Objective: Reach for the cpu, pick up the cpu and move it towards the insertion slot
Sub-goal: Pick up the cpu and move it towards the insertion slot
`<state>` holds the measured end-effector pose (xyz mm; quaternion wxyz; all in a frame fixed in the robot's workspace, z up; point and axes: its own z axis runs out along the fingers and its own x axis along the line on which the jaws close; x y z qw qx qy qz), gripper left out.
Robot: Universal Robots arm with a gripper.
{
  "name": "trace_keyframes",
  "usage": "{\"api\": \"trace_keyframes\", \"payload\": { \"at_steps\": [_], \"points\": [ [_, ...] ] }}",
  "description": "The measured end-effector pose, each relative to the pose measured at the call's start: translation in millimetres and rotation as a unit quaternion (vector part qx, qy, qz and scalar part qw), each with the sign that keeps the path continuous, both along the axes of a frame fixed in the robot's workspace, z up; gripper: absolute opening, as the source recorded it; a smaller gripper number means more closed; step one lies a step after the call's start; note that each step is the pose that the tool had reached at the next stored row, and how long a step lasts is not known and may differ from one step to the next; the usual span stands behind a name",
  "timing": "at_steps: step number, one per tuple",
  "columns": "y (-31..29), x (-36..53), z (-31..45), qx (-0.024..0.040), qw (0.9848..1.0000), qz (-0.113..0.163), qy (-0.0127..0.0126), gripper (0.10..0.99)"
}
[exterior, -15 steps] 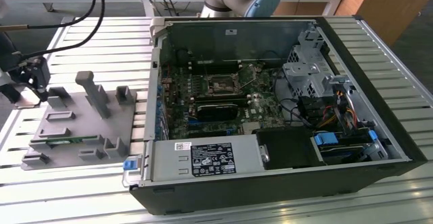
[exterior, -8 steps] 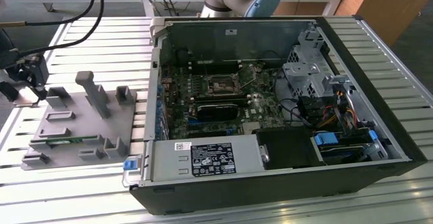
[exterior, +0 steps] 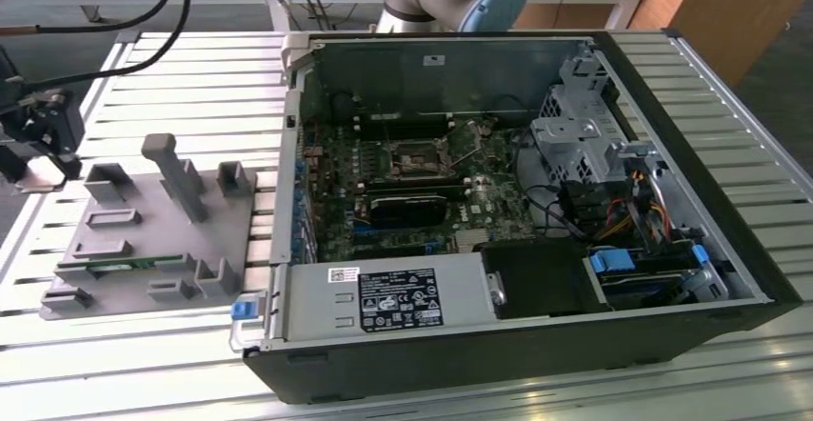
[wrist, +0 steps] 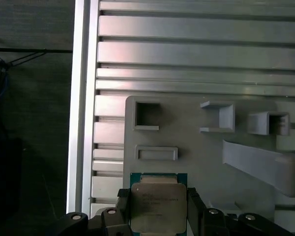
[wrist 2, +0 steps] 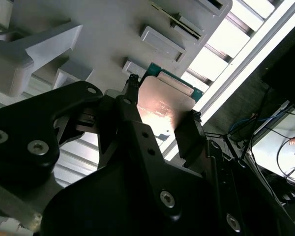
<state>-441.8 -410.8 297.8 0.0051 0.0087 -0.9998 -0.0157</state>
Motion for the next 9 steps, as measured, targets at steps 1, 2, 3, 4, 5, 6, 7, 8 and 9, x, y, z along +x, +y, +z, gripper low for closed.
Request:
{"api": "trace_keyframes", "payload": {
  "at_steps": [1,2,3,4,5,6,7,8,9],
  "points": [
    [0.0,0.0,2.1,0.0000,1.0000,0.000,0.0000,0.541],
    [0.0,0.0,4.3,0.0000,1.0000,0.000,0.0000,0.541],
    [0.1,0.0,6.6,0.0000,1.0000,0.000,0.0000,0.541],
    [0.1,0.0,9.1,0.0000,1.0000,0.000,0.0000,0.541],
    [0.1,0.0,11.8,0.0000,1.0000,0.000,0.0000,0.541],
    [0.2,0.0,14.7,0.0000,1.0000,0.000,0.0000,0.541],
    [0.3,0.0,17.5,0.0000,1.0000,0.000,-0.0001,0.541],
    [0.4,0.0,20.5,0.0000,1.0000,0.000,0.0000,0.541],
    [0.4,0.0,23.4,-0.0001,1.0000,0.000,0.0001,0.541]
  ]
}}
